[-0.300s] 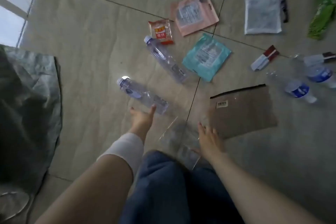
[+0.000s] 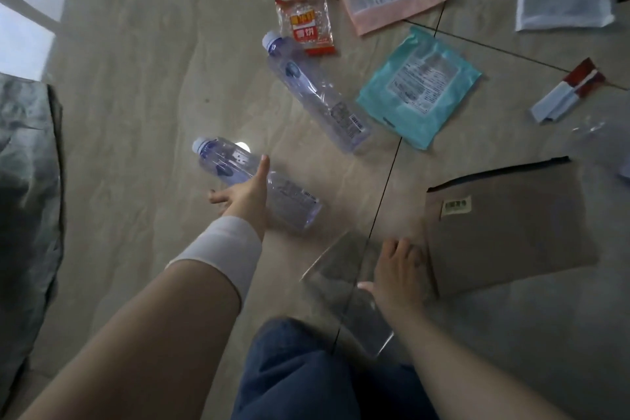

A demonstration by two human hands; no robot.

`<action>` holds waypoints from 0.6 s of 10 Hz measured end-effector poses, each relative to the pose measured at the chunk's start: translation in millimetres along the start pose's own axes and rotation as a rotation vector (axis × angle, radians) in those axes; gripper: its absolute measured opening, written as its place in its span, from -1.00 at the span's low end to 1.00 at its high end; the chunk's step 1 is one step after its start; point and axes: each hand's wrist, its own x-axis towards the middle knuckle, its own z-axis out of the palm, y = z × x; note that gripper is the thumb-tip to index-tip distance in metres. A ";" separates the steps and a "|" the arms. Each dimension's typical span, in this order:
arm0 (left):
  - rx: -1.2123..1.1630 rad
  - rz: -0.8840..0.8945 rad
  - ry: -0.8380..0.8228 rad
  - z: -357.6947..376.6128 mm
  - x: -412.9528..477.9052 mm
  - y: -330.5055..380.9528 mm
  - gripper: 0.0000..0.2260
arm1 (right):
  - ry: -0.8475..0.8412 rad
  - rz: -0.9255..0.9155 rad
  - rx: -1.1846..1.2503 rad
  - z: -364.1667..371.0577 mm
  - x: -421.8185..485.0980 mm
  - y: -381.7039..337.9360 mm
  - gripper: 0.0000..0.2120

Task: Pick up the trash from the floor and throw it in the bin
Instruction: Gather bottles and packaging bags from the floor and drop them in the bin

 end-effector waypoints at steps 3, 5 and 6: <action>-0.028 0.105 -0.123 -18.0 -55.7 -1.4 -0.38 | -0.247 -0.121 0.455 -53.1 -4.8 49.2 -0.54; 0.071 0.201 -0.176 -36.2 -149.6 20.5 -0.27 | -0.198 -0.129 0.376 -121.0 -27.7 144.4 -0.66; 0.036 0.245 -0.200 -26.4 -167.7 37.4 -0.31 | -0.139 -0.155 0.225 -133.8 -15.5 181.6 -0.71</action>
